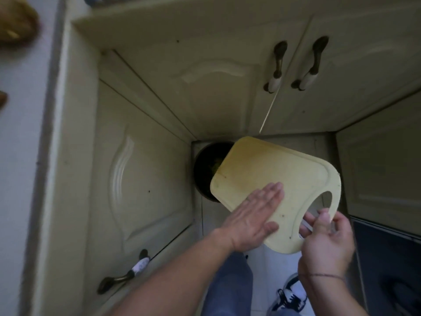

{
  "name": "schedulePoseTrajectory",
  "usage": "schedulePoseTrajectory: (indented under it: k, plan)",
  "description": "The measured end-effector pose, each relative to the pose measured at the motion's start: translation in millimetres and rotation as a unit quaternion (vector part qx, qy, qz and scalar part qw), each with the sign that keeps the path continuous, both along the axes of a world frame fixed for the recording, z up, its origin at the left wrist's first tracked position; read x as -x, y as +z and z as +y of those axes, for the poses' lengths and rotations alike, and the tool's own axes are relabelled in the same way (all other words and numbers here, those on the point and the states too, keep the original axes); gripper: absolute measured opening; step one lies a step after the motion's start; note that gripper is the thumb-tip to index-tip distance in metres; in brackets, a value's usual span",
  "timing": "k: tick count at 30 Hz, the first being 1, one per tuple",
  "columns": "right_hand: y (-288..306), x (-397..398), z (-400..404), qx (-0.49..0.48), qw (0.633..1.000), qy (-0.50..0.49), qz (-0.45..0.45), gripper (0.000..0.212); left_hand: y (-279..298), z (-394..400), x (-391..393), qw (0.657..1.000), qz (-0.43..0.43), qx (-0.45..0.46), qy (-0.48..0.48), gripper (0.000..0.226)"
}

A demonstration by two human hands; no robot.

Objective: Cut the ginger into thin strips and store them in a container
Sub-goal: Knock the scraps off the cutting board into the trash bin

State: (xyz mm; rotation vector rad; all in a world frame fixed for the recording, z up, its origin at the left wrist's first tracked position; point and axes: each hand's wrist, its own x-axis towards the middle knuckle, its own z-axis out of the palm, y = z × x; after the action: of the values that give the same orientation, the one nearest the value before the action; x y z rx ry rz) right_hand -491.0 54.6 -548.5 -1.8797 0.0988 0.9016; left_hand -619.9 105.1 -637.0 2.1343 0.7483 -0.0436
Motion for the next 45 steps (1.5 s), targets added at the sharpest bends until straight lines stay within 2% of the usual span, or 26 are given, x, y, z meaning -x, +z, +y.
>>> schedulePoseTrajectory:
  k: [3,8,11,13,15,17,19,21,23,27,29,31,33,34,35,37,39,41,45]
  plan:
    - [8.2,-6.9,-4.9,-0.006,1.000,0.002,-0.009,0.028,-11.1,14.8,13.2,0.999,0.024,0.011,0.046,0.087]
    - [22.9,-20.2,-10.5,-0.017,1.000,-0.003,-0.015,0.030,-36.0,49.3,51.1,0.993,0.074,0.025,0.090,0.079]
    - [26.9,-24.7,-12.8,-0.023,0.999,-0.007,-0.028,0.030,-54.4,70.1,67.5,0.968,0.221,0.034,0.114,0.071]
    - [25.0,-24.4,-14.6,-0.022,0.999,-0.005,-0.034,0.030,-60.0,79.6,72.5,0.938,0.283,0.053,0.191,0.068]
    - [18.8,-20.1,-14.2,-0.019,0.999,-0.001,-0.030,0.030,-54.5,78.9,69.1,0.926,0.244,0.044,0.283,0.063]
    - [11.4,-13.2,-9.7,-0.020,1.000,-0.003,-0.011,0.029,-39.8,66.6,56.2,0.948,0.144,0.036,0.281,0.064]
    - [6.2,-5.2,-3.1,-0.019,1.000,0.000,0.006,0.027,-20.6,46.0,38.4,0.987,0.061,0.010,0.148,0.074]
    - [5.1,-0.3,1.5,-0.019,1.000,0.004,0.012,0.027,-10.9,27.0,23.5,1.000,0.014,-0.008,0.013,0.081]
    - [7.8,0.3,3.1,-0.020,1.000,0.010,0.005,0.028,-16.7,23.3,21.9,1.000,0.007,-0.010,-0.003,0.083]
    - [17.2,-13.9,-2.0,-0.027,0.999,0.021,-0.021,0.029,-42.3,43.7,45.2,0.984,0.058,0.037,0.165,0.078]
    - [21.3,-22.2,-5.3,-0.036,0.999,0.018,-0.029,0.029,-61.3,59.2,61.3,0.962,0.145,0.053,0.226,0.069]
    - [22.9,-26.2,-6.8,-0.045,0.998,0.016,-0.042,0.029,-69.9,75.0,70.5,0.922,0.248,0.077,0.287,0.068]
    - [18.9,-24.8,-6.8,-0.049,0.998,0.012,-0.044,0.029,-62.7,81.6,66.3,0.886,0.256,0.073,0.379,0.066]
    - [15.7,-22.0,-5.7,-0.050,0.998,0.007,-0.037,0.028,-53.6,80.5,60.5,0.888,0.223,0.058,0.398,0.067]
    - [11.5,-18.1,-3.9,-0.049,0.998,0.004,-0.028,0.028,-42.1,75.8,52.3,0.907,0.184,0.042,0.377,0.071]
    - [3.7,-8.5,3.1,-0.046,0.999,0.001,-0.008,0.027,-14.4,57.3,30.2,0.961,0.107,0.031,0.253,0.086]
    - [-2.1,-0.2,9.2,-0.042,0.999,0.010,0.003,0.027,6.0,33.5,4.2,0.990,0.065,0.016,0.127,0.100]
    - [-5.0,5.8,12.5,-0.036,0.999,0.020,0.007,0.024,7.1,17.2,-11.0,0.995,0.055,-0.012,0.081,0.104]
    - [-8.0,8.3,9.4,-0.024,0.999,0.036,0.005,0.023,-4.9,15.1,-10.1,0.988,0.089,0.017,0.127,0.105]
